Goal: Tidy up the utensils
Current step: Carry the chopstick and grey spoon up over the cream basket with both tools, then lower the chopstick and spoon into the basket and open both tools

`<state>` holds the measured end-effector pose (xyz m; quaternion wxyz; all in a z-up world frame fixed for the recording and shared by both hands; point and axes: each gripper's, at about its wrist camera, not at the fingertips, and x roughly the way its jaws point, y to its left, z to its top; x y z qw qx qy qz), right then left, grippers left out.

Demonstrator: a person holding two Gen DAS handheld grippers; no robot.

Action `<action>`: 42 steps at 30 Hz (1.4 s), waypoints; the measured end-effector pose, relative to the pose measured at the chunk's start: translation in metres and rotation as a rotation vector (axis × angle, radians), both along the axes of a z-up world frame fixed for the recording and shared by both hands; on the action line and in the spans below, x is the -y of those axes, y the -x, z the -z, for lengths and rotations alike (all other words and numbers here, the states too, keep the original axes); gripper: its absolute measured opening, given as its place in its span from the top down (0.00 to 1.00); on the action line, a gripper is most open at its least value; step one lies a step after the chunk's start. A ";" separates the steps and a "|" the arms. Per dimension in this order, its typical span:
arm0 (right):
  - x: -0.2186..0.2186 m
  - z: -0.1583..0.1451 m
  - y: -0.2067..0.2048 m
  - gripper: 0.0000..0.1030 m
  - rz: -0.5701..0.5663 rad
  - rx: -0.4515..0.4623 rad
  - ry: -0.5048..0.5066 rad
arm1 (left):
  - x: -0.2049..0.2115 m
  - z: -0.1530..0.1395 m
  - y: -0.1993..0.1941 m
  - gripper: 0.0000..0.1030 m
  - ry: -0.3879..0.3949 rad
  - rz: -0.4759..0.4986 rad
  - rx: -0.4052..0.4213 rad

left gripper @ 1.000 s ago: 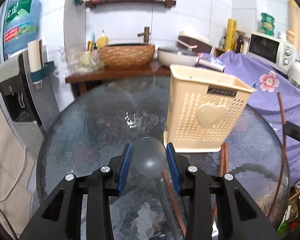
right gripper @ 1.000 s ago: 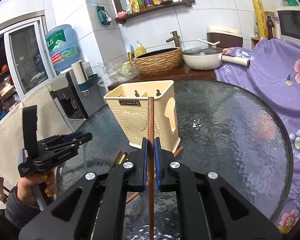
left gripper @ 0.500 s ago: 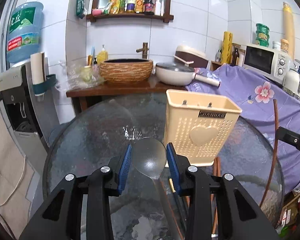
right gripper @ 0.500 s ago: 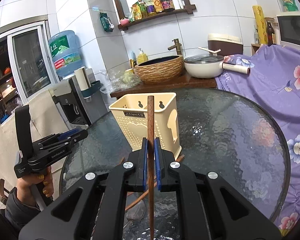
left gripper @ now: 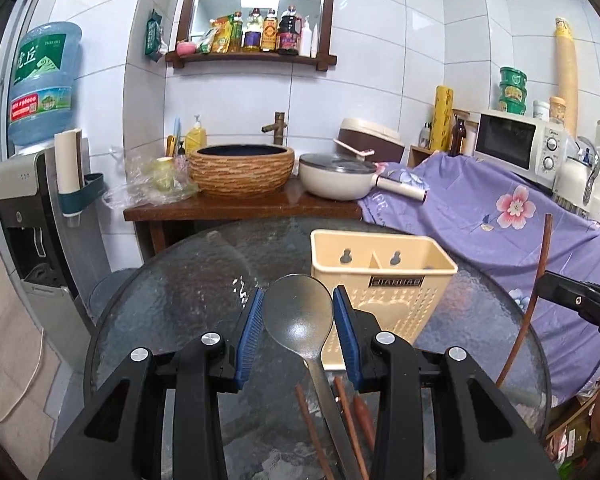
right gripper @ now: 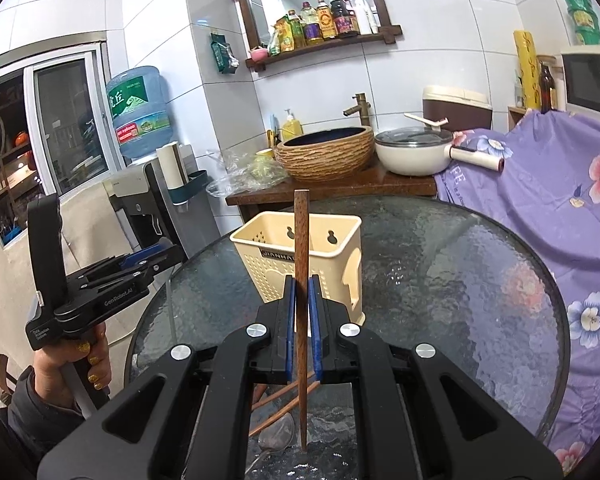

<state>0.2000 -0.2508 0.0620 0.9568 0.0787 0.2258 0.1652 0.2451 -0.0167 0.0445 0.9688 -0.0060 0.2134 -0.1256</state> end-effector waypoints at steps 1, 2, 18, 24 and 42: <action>0.000 -0.004 -0.001 0.93 -0.004 0.002 -0.001 | 0.001 -0.003 0.000 0.66 0.000 -0.002 0.009; -0.001 -0.007 -0.001 0.93 -0.008 0.003 -0.001 | 0.001 -0.008 -0.001 0.66 0.002 -0.005 0.020; -0.007 -0.126 -0.035 0.93 0.019 0.212 -0.002 | 0.004 -0.103 -0.061 0.66 0.160 -0.102 0.184; -0.008 -0.149 -0.060 0.93 0.073 0.283 0.006 | 0.022 -0.111 -0.090 0.66 0.117 -0.195 0.273; -0.024 -0.051 -0.103 0.93 0.123 0.186 0.058 | 0.041 -0.032 -0.103 0.66 0.012 -0.172 0.212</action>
